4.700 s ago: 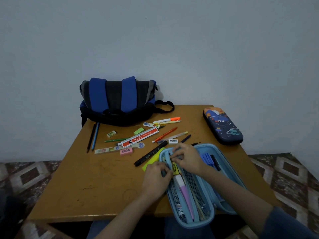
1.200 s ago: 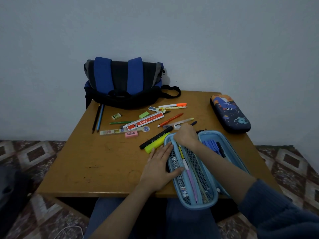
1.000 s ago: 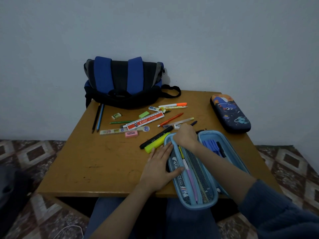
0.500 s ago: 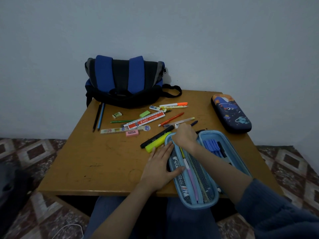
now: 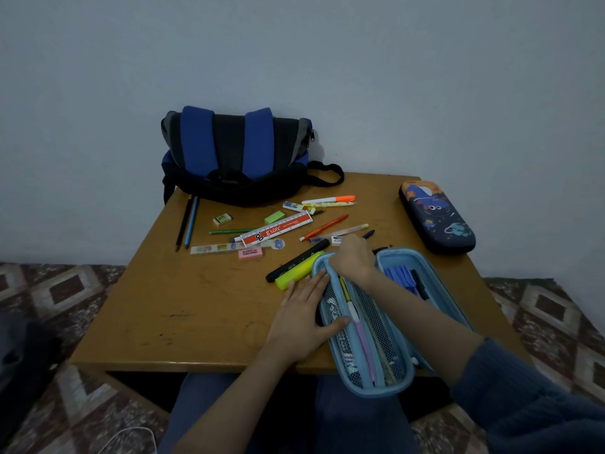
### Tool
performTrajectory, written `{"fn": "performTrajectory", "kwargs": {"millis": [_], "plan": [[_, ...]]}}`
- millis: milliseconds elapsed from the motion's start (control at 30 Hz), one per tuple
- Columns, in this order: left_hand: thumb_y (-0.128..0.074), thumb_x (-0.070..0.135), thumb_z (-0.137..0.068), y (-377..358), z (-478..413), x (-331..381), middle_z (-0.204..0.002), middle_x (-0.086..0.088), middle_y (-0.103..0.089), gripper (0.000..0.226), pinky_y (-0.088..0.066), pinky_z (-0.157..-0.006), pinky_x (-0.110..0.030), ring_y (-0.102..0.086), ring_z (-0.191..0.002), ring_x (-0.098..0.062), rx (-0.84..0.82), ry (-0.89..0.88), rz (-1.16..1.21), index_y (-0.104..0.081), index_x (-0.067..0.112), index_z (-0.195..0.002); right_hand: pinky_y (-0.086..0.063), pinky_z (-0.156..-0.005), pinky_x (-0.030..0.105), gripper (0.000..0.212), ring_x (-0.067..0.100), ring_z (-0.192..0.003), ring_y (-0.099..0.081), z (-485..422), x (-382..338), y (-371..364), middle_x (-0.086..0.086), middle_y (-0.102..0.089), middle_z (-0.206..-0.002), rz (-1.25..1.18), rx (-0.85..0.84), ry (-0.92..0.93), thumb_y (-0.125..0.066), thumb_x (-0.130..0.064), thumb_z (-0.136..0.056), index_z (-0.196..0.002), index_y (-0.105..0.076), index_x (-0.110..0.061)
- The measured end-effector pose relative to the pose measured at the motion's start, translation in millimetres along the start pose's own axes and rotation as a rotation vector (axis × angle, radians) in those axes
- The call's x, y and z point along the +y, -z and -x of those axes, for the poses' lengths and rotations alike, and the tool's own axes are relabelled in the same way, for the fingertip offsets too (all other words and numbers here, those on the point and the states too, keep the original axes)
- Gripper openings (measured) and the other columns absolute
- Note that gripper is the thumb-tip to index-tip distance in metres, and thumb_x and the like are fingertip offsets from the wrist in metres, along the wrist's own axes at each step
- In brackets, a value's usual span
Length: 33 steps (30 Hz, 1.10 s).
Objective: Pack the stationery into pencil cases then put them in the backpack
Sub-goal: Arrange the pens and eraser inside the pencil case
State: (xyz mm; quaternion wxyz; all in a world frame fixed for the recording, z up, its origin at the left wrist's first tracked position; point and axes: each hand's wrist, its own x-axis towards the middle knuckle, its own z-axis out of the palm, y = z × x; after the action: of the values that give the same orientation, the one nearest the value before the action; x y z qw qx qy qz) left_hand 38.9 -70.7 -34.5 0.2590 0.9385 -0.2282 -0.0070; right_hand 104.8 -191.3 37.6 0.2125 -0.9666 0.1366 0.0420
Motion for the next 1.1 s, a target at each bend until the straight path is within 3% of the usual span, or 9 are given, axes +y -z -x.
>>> {"fn": "performTrajectory", "kwargs": {"millis": [133,300,467,600,767,867,1000,1100], "plan": [[-0.018,0.082,-0.070,0.1,0.5,-0.7,-0.156,0.014,-0.008,0.096,0.014,-0.111,-0.024,-0.004,-0.143,-0.003,0.003,-0.006,-0.002,-0.005,0.029,-0.149,-0.029,-0.042,0.023,0.036,0.019,-0.067,-0.050,-0.2,-2.9,-0.4,0.000,-0.040,-0.061,0.029,0.008,0.005,-0.054,-0.007,-0.088,-0.058,-0.037,-0.013],[-0.016,0.083,-0.067,2.3,1.0,1.7,-0.156,0.014,-0.007,0.099,0.014,-0.111,-0.024,-0.004,-0.143,-0.004,0.005,0.004,-0.001,-0.006,0.028,-0.150,-0.033,-0.044,0.024,0.037,0.019,-0.063,-0.050,0.6,-2.8,-0.9,0.001,-0.044,-0.063,0.029,0.008,0.007,-0.056,-0.008,-0.087,-0.056,-0.037,-0.012],[-0.018,0.084,-0.068,1.5,0.6,0.7,-0.156,0.013,-0.008,0.100,0.014,-0.111,-0.024,-0.004,-0.144,-0.005,0.001,0.004,0.000,-0.005,0.028,-0.149,-0.041,-0.059,0.027,0.037,0.027,-0.086,-0.064,4.8,-3.8,-1.3,0.014,-0.065,-0.095,0.038,0.057,0.014,-0.056,-0.005,-0.086,-0.056,-0.036,-0.013],[-0.019,0.086,-0.068,1.7,0.2,0.9,-0.156,0.014,-0.007,0.101,0.014,-0.111,-0.025,-0.003,-0.143,-0.004,-0.001,0.002,-0.006,-0.004,0.028,-0.149,-0.041,-0.060,0.026,0.038,0.027,-0.090,-0.064,4.9,-4.8,-0.5,0.013,-0.065,-0.097,0.053,0.054,0.024,-0.057,-0.007,-0.086,-0.056,-0.036,-0.013],[-0.020,0.085,-0.069,1.1,0.3,0.3,-0.156,0.013,-0.007,0.099,0.014,-0.112,-0.025,-0.004,-0.143,-0.004,0.004,0.000,-0.008,-0.005,0.028,-0.149,-0.034,-0.046,0.024,0.036,0.021,-0.074,-0.054,4.5,-7.2,1.5,0.007,-0.053,-0.082,0.081,0.005,0.027,-0.057,-0.009,-0.087,-0.058,-0.036,-0.013],[-0.018,0.082,-0.069,0.2,0.3,-0.8,-0.156,0.013,-0.007,0.097,0.013,-0.111,-0.024,-0.004,-0.143,-0.004,0.013,0.001,-0.009,-0.004,0.028,-0.149,-0.034,-0.046,0.024,0.035,0.019,-0.069,-0.051,4.2,-9.4,6.2,0.004,-0.051,-0.077,0.083,-0.036,0.012,-0.056,-0.011,-0.088,-0.059,-0.038,-0.012],[-0.019,0.085,-0.069,-0.3,0.5,-1.0,-0.157,0.013,-0.004,0.100,0.014,-0.111,-0.023,-0.003,-0.143,-0.003,0.011,0.001,-0.022,-0.001,0.029,-0.150,-0.031,-0.044,0.023,0.032,0.015,-0.050,-0.041,0.7,-8.5,17.2,0.004,-0.044,-0.059,0.013,-0.180,-0.008,-0.050,-0.007,-0.088,-0.057,-0.040,-0.010],[-0.029,0.080,-0.077,1.0,0.6,-1.2,-0.156,0.014,-0.003,0.094,0.015,-0.110,-0.022,-0.001,-0.143,-0.003,0.008,-0.001,-0.024,0.000,0.029,-0.149,-0.034,-0.043,0.021,0.029,0.016,-0.048,-0.043,1.1,-3.9,27.4,0.007,-0.046,-0.059,-0.072,-0.317,-0.033,-0.049,0.002,-0.086,-0.059,-0.044,-0.008]]}}
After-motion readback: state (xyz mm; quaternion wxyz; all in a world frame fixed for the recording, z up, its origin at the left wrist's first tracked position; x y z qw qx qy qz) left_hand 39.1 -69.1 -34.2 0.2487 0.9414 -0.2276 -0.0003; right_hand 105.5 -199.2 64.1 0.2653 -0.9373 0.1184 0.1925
